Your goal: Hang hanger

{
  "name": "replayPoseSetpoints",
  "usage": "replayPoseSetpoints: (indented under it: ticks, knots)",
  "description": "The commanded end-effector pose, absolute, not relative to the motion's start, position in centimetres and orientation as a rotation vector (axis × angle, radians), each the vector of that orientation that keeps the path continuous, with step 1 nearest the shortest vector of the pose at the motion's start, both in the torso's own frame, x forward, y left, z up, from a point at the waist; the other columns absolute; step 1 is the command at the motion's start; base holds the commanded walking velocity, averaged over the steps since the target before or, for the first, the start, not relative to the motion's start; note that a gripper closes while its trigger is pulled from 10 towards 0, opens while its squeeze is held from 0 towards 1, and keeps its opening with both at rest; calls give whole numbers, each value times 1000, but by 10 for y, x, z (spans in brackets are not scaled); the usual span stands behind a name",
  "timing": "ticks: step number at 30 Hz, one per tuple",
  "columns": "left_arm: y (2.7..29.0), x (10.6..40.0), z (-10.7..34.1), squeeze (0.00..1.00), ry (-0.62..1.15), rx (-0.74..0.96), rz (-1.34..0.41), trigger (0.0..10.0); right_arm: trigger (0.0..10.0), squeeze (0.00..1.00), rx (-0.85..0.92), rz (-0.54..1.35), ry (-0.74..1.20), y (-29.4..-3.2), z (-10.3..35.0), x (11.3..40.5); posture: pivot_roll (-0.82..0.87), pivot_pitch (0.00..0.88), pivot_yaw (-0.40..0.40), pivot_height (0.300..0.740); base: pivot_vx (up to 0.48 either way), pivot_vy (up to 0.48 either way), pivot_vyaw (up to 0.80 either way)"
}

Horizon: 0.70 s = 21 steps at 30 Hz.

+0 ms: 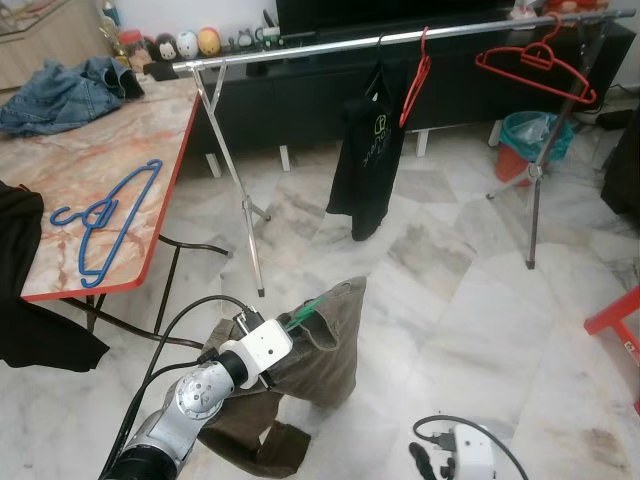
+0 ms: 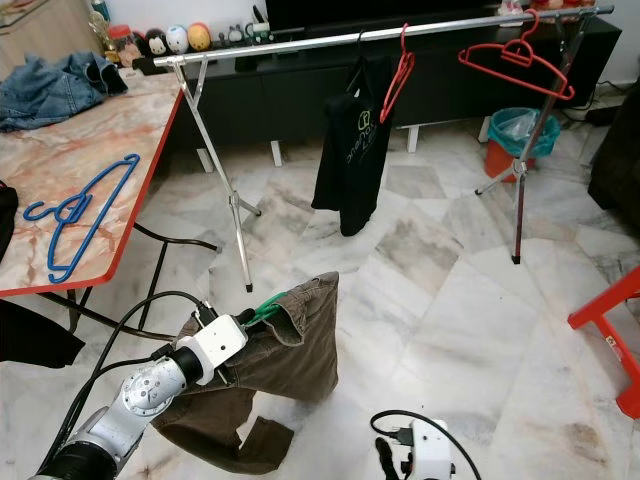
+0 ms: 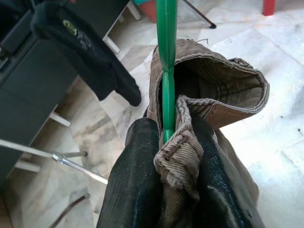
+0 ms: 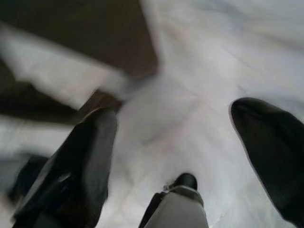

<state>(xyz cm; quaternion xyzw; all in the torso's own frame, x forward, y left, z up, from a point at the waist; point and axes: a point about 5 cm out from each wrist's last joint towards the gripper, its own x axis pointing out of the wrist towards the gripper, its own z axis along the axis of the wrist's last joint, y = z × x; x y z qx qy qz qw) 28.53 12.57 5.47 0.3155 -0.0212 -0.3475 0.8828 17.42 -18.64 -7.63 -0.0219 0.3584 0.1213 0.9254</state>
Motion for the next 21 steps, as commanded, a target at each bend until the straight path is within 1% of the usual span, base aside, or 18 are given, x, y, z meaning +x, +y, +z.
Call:
replayPoseSetpoints:
  ticks: [1, 2, 4, 5, 7, 9, 11, 12, 13, 15, 21]
  knots:
    - [125, 290, 62, 0, -90, 693, -729, 10000, 10000, 0, -108, 375, 549, -187, -46, 218, -32, 27, 85, 740, 0, 0, 0]
    - [124, 290, 62, 0, -93, 696, -731, 10000, 10000, 0, -120, 408, 465, -190, -30, 236, -32, 22, 84, 740, 0, 0, 0]
    - [123, 290, 62, 0, -99, 706, -736, 10000, 10000, 0, -129, 442, 335, -190, -7, 256, -30, 19, 84, 740, 0, 0, 0]
    - [123, 290, 62, 0, -99, 706, -736, 10000, 10000, 0, -129, 442, 335, -190, -7, 256, -30, 19, 84, 740, 0, 0, 0]
    - [122, 290, 62, 0, -100, 710, -734, 10000, 10000, 0, -155, 443, 223, -187, 11, 268, -32, 17, 84, 740, 0, 0, 0]
    - [122, 290, 61, 0, -99, 711, -733, 10000, 10000, 0, -166, 442, 199, -186, 16, 271, -30, 18, 83, 740, 0, 0, 0]
    - [121, 291, 61, 0, -102, 719, -734, 10000, 10000, 0, -144, 483, 167, -179, 20, 273, -31, 20, 84, 740, 0, 0, 0]
    - [120, 291, 61, 0, -104, 721, -735, 10000, 10000, 0, -96, 541, 160, -174, 22, 271, -30, 25, 84, 740, 0, 0, 0]
    - [120, 291, 61, 0, -104, 721, -735, 10000, 10000, 0, -96, 541, 160, -174, 22, 271, -30, 25, 84, 740, 0, 0, 0]
    - [120, 291, 61, 0, -107, 726, -736, 10000, 10000, 0, -35, 648, 165, -166, 23, 265, -28, 26, 84, 740, 0, 0, 0]
    - [118, 292, 65, 0, -129, 744, -758, 10000, 10000, 0, -39, 747, 216, -164, 18, 253, -29, 33, 81, 740, 0, 0, 0]
